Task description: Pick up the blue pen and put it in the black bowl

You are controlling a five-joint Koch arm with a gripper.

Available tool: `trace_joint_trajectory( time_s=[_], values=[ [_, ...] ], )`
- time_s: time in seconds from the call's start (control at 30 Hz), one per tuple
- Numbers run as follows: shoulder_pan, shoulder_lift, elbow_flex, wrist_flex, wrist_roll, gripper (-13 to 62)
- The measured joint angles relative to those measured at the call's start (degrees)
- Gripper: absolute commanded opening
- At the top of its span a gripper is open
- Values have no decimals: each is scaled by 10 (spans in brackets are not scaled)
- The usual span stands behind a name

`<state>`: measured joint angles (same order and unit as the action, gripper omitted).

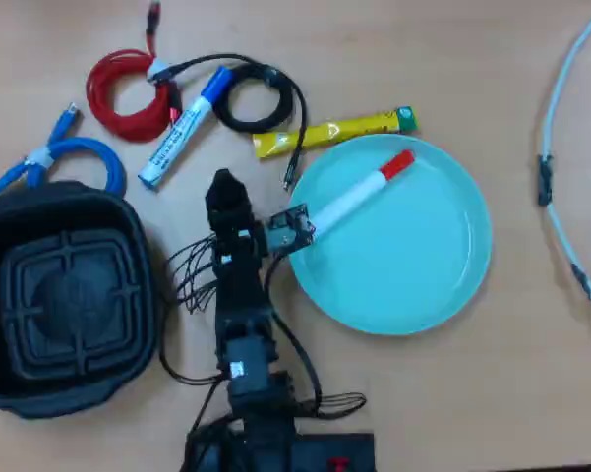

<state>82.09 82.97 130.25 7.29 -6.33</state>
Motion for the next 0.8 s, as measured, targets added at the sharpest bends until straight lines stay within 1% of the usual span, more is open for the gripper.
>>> trace_joint_trajectory(
  time_s=[0.03, 0.07, 0.1, 0.17, 0.2, 0.43, 0.5, 0.67, 0.8],
  values=[
    [-18, 12, -18, 21, -11, 311],
    [-54, 41, -85, 99, -44, 311],
    [-88, 76, -112, 192, -80, 311],
    [-122, 137, -113, 323, -130, 310],
    [-121, 153, -113, 348, -146, 310],
    [-125, 157, -115, 356, -165, 309],
    [-126, 157, -151, 374, -166, 309],
    [-137, 151, -328, 528, -168, 310],
    [-138, 64, -524, 653, -168, 311]
  ],
)
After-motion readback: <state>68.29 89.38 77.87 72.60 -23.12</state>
